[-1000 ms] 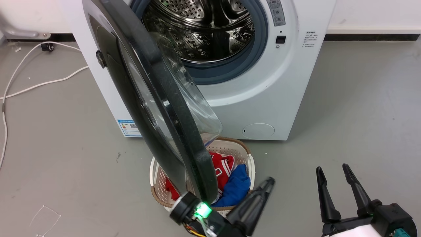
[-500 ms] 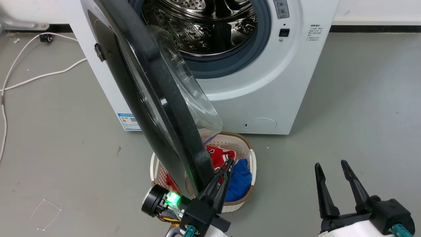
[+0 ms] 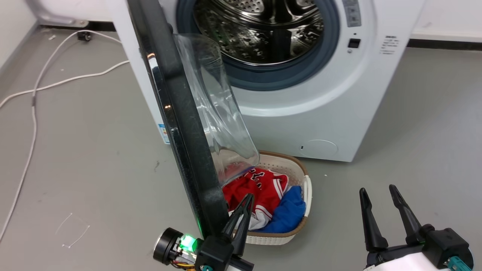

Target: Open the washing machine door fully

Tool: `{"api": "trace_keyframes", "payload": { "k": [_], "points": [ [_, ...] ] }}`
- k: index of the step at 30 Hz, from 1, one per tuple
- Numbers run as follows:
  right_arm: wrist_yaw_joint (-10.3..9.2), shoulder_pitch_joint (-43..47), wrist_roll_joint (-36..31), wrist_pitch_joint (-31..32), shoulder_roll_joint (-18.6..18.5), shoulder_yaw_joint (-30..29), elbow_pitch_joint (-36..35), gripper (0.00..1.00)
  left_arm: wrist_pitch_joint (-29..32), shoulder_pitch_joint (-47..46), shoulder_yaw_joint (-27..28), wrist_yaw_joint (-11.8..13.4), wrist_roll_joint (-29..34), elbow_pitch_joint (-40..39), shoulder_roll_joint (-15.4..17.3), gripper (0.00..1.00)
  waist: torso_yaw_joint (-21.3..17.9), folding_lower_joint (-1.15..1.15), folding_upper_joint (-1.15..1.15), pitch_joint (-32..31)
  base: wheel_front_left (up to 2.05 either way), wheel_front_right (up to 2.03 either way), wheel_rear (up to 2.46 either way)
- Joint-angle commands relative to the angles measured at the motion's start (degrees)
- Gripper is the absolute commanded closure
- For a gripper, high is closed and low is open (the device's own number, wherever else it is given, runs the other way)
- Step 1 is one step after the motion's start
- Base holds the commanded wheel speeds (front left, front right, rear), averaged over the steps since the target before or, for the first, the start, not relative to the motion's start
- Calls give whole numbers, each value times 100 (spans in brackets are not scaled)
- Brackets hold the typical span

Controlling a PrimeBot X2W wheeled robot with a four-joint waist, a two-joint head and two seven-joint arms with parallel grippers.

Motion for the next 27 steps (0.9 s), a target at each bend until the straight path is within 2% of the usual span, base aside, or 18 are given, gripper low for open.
{"api": "trace_keyframes", "payload": {
  "k": [1,6,18,22,27],
  "points": [
    [-1,19,38,-14,17,-10,9,0,24,68,126,36,0,6,24,100,158,0,0,-13,0,0,0],
    [-1,5,19,-14,16,9,31,0,24,88,210,-37,97,-1,76,100,492,0,0,45,0,0,0],
    [-1,-124,-83,-13,15,37,78,0,26,14,648,47,132,-157,128,100,1281,0,0,310,0,0,0],
    [-1,-219,-144,-13,14,56,77,0,20,97,808,83,77,-245,132,100,1457,0,0,419,0,0,0],
    [-1,-290,-218,-13,14,75,77,0,20,170,1305,179,-12,-340,224,100,1534,0,0,544,0,0,0]
  ]
}}
